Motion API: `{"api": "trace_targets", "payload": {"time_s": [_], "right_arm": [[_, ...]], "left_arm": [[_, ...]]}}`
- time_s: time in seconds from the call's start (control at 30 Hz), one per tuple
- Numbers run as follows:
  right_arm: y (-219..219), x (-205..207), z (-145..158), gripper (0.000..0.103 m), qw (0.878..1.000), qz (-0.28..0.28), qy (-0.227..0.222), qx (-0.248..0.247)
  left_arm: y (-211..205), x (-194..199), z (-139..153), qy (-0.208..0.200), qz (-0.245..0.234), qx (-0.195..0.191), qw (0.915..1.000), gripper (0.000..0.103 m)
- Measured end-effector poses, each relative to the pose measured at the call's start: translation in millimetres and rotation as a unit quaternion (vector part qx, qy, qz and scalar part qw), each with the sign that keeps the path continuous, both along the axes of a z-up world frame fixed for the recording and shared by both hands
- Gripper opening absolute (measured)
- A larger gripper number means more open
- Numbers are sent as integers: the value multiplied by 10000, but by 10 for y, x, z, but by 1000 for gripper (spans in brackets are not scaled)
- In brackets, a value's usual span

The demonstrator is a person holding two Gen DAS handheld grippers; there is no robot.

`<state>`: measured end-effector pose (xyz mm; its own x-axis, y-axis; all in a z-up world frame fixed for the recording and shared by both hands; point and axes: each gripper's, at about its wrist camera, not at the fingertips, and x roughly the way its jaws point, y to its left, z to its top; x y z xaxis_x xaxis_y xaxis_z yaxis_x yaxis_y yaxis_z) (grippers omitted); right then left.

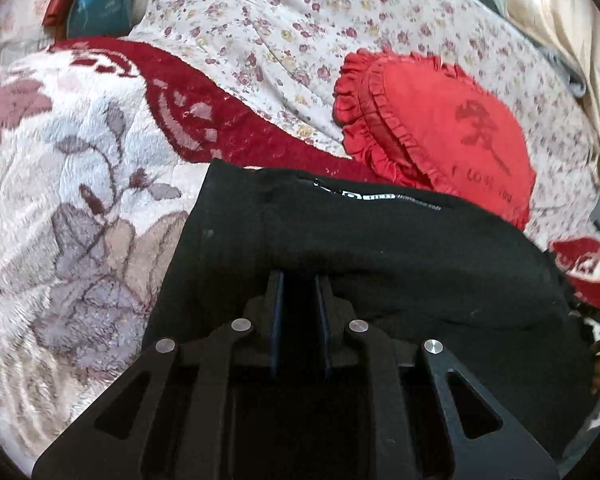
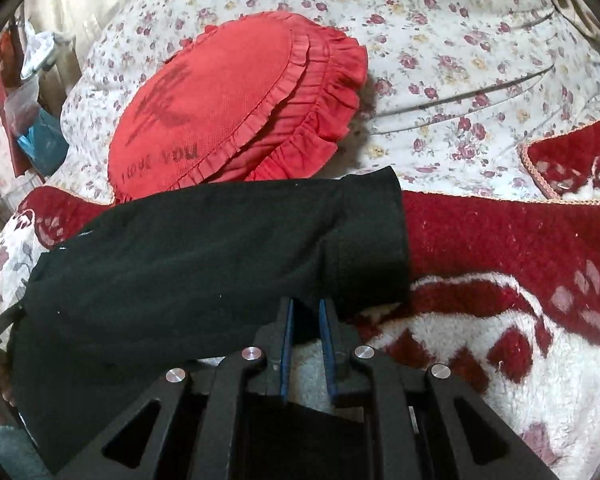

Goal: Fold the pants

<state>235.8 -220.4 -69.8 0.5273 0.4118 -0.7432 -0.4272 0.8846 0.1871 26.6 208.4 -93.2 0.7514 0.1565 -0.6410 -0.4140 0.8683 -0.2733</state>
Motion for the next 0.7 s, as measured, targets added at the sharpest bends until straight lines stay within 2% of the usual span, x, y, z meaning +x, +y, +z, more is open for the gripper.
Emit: {"api": "trace_targets", "payload": {"time_s": [0.07,0.23,0.7], "right_arm": [[55,-31,14,12,9999,-8,-90,-124],[122,-94,23,12,9991,-25,-252,-354],[100,-87,21,12,9995,-27,-210,-230]], "left_arm": [[10,-4,-6,-63,-5,-56,10000,14],[-58,19,-2,-27,35,138,9999,14],[-54,21,-6,-57,24,110,9999,14]]}}
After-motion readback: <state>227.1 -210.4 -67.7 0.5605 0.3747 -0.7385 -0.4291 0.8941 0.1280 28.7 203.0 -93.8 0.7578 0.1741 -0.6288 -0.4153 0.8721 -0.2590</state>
